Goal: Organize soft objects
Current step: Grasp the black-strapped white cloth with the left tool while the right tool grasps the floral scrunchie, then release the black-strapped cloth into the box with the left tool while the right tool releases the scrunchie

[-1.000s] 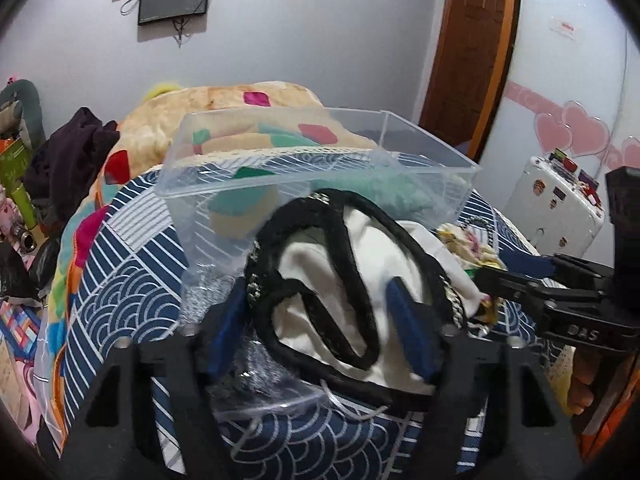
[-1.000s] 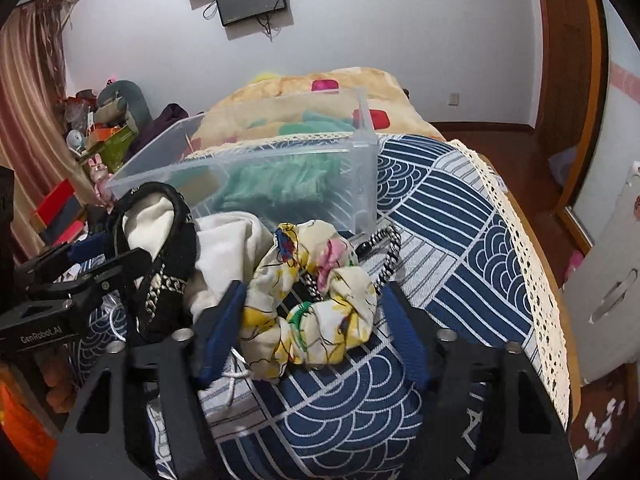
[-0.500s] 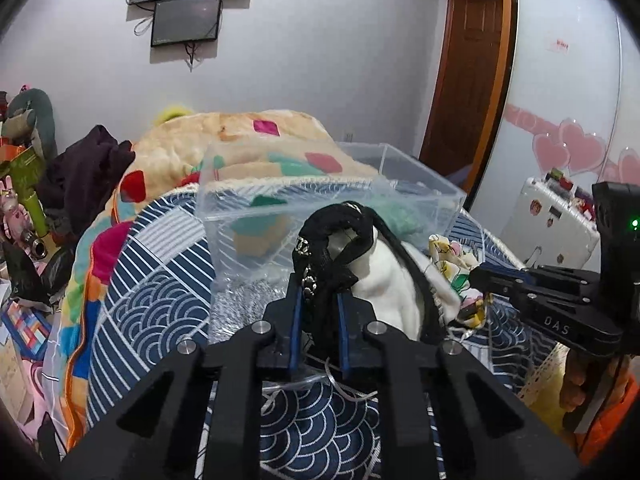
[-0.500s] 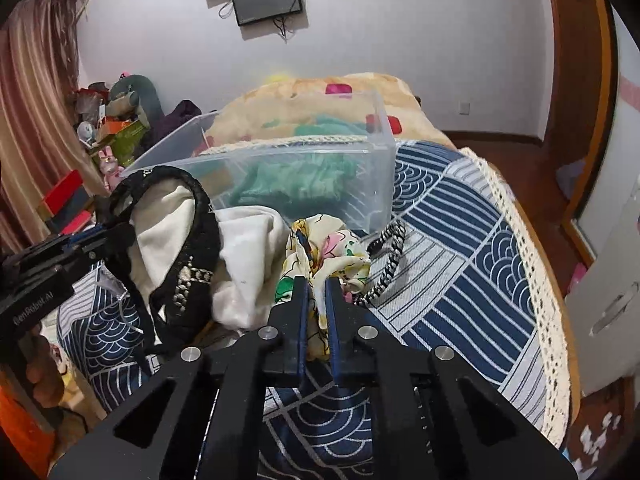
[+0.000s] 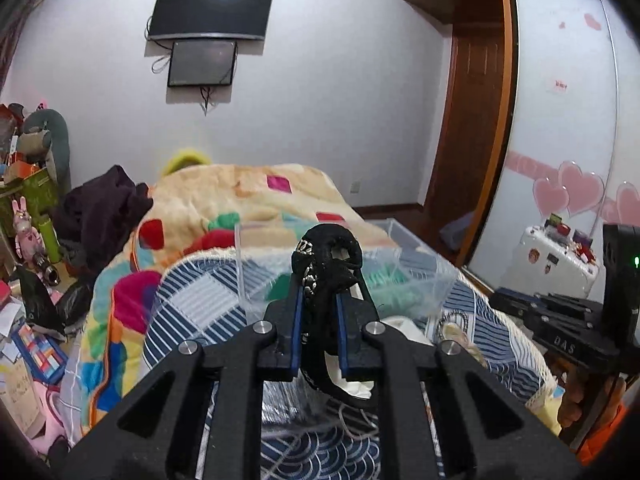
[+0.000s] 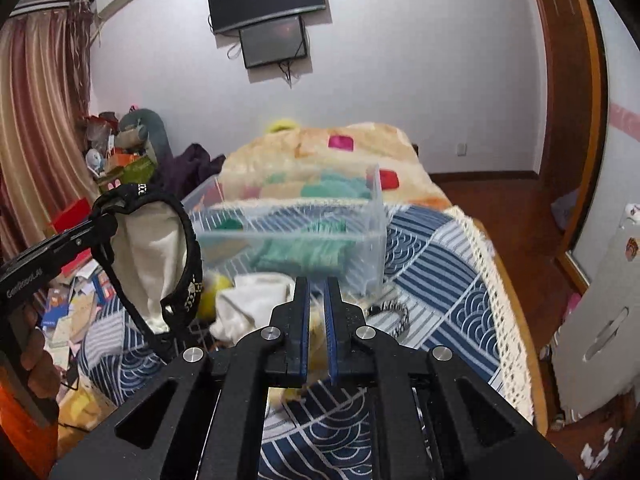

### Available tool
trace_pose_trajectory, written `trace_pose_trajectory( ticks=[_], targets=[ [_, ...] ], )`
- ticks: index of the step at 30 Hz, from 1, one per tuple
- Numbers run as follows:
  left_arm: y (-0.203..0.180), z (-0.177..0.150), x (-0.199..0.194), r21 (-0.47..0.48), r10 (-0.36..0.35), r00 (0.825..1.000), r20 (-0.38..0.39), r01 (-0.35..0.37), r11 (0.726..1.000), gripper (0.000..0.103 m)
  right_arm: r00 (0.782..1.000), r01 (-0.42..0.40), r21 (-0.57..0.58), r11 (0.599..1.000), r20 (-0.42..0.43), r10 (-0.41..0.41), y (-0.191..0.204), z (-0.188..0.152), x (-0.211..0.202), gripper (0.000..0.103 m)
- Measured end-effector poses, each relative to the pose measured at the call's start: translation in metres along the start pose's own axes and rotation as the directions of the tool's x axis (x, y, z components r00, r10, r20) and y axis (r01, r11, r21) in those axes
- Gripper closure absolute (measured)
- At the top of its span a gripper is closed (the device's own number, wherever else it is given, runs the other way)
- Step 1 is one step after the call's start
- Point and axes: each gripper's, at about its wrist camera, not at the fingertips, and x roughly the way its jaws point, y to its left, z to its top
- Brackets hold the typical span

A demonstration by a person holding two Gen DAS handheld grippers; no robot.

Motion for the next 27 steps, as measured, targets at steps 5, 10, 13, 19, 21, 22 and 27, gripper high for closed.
trace_pose_trajectory(
  ticks=[5,10,13,19,21,22,27],
  targets=[
    [0.001,0.013,-0.004,0.005,0.023,0.999,0.037,-0.024,1.000,0.090,0.998,0.044,0.001,0.999,-0.047,-0.044,-0.003,-0.005,0.011,0.096],
    [0.001,0.021,-0.004,0.021,0.045,0.997,0.057,-0.047,0.999,0.090,0.989,0.064,0.015,0.998,-0.137,-0.062,-0.009,-0.022,0.032,0.067],
    [0.001,0.026,-0.002,0.031,0.055,0.996,0.064,-0.057,0.998,0.090,0.981,0.088,0.005,0.996,-0.173,-0.086,-0.012,-0.031,0.039,0.064],
    [0.002,0.031,0.004,0.029,0.057,0.996,0.068,-0.059,0.998,0.090,0.967,0.085,0.013,0.996,-0.243,-0.079,-0.018,-0.051,0.047,0.072],
    [0.003,0.035,0.007,0.021,0.054,0.996,0.064,-0.056,0.998,0.090,0.967,0.070,0.014,0.997,-0.247,-0.064,-0.018,-0.052,0.044,0.087],
    [0.004,0.037,0.009,0.018,0.056,0.996,0.066,-0.057,0.998,0.090,0.968,0.064,0.012,0.998,-0.245,-0.059,-0.018,-0.052,0.043,0.091],
    [0.002,0.047,0.014,0.033,0.070,0.994,0.082,-0.073,0.997,0.090,0.979,0.073,-0.011,0.997,-0.191,-0.073,-0.009,-0.045,0.030,0.095]
  ],
)
